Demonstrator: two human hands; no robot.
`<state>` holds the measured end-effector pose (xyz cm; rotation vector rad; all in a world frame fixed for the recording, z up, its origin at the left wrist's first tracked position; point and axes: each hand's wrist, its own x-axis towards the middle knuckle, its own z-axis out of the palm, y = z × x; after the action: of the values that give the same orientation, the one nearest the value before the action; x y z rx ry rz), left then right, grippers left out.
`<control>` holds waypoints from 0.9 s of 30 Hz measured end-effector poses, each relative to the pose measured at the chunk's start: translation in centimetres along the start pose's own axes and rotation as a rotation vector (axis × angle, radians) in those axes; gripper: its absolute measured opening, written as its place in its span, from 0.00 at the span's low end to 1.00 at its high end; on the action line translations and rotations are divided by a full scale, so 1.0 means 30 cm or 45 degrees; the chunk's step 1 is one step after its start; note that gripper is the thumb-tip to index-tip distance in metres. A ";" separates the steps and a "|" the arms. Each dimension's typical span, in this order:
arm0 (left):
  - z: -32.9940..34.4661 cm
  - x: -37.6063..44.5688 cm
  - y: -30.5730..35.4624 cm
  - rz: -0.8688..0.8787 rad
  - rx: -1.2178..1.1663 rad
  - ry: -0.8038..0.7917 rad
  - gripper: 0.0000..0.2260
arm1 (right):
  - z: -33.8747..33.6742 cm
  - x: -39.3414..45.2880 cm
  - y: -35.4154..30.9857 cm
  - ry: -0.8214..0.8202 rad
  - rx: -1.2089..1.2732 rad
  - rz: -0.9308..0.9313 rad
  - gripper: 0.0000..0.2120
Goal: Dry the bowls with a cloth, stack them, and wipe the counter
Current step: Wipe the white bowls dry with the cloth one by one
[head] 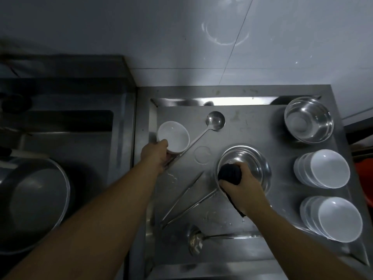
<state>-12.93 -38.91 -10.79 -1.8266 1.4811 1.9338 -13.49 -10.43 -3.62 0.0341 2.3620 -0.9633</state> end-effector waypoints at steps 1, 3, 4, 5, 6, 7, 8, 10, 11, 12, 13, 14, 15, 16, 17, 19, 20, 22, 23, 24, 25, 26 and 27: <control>-0.011 -0.021 -0.010 0.004 -0.023 -0.025 0.16 | -0.007 -0.009 -0.011 -0.017 0.094 0.020 0.20; -0.033 -0.075 -0.034 -0.003 -0.090 -0.081 0.12 | -0.021 -0.028 -0.037 -0.032 0.377 0.094 0.20; -0.043 -0.111 -0.046 -0.002 -0.112 -0.108 0.09 | -0.028 -0.037 -0.052 -0.039 0.526 0.135 0.21; -0.052 -0.152 -0.057 0.009 -0.117 -0.129 0.06 | -0.039 -0.046 -0.068 -0.055 0.642 0.164 0.21; -0.060 -0.202 -0.066 0.023 -0.120 -0.145 0.04 | -0.052 -0.060 -0.090 -0.080 0.729 0.178 0.22; -0.067 -0.257 -0.075 0.033 -0.135 -0.157 0.03 | -0.067 -0.074 -0.109 -0.110 0.791 0.174 0.23; -0.074 -0.315 -0.083 0.037 -0.170 -0.168 0.03 | -0.085 -0.090 -0.132 -0.136 0.847 0.158 0.25; -0.085 -0.441 -0.101 0.034 -0.260 -0.200 0.03 | -0.127 -0.134 -0.182 -0.167 0.931 0.102 0.24; -0.088 -0.507 -0.108 0.031 -0.299 -0.220 0.04 | -0.154 -0.158 -0.208 -0.176 0.960 0.074 0.22; -0.092 -0.575 -0.117 0.032 -0.339 -0.241 0.05 | -0.181 -0.185 -0.233 -0.195 0.987 0.051 0.21; -0.093 -0.641 -0.126 0.037 -0.386 -0.264 0.06 | -0.208 -0.213 -0.255 -0.229 0.996 0.026 0.21; -0.092 -0.705 -0.135 0.046 -0.436 -0.289 0.06 | -0.234 -0.241 -0.275 -0.263 0.983 -0.002 0.22; -0.090 -0.768 -0.143 0.063 -0.484 -0.314 0.07 | -0.261 -0.273 -0.294 -0.278 0.942 -0.036 0.21; -0.086 -0.830 -0.150 0.085 -0.525 -0.340 0.07 | -0.288 -0.308 -0.310 -0.272 0.865 -0.106 0.17; -0.081 -0.888 -0.156 0.111 -0.557 -0.371 0.08 | -0.314 -0.339 -0.320 -0.251 0.745 -0.218 0.11; -0.072 -0.998 -0.167 0.189 -0.599 -0.452 0.10 | -0.365 -0.401 -0.331 -0.191 0.446 -0.504 0.10; -0.070 -1.051 -0.172 0.243 -0.599 -0.500 0.12 | -0.387 -0.432 -0.334 -0.171 0.300 -0.641 0.12; -0.068 -1.146 -0.181 0.379 -0.566 -0.586 0.16 | -0.423 -0.497 -0.340 -0.120 0.063 -0.866 0.17; -0.068 -1.185 -0.187 0.447 -0.545 -0.615 0.17 | -0.436 -0.527 -0.338 -0.094 -0.022 -0.950 0.19; -0.070 -1.217 -0.191 0.500 -0.531 -0.630 0.18 | -0.445 -0.555 -0.336 -0.077 -0.068 -1.007 0.20; -0.077 -1.242 -0.196 0.537 -0.527 -0.637 0.18 | -0.453 -0.581 -0.334 -0.077 -0.073 -1.042 0.20; -0.087 -1.264 -0.202 0.565 -0.529 -0.654 0.20 | -0.460 -0.607 -0.332 -0.084 -0.045 -1.048 0.20; -0.101 -1.280 -0.206 0.587 -0.530 -0.687 0.22 | -0.466 -0.628 -0.332 -0.097 0.013 -1.029 0.19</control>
<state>3.84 -17.72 17.35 -0.9475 1.4644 2.8304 -7.25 -5.20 20.53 -0.9962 2.3059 -1.2899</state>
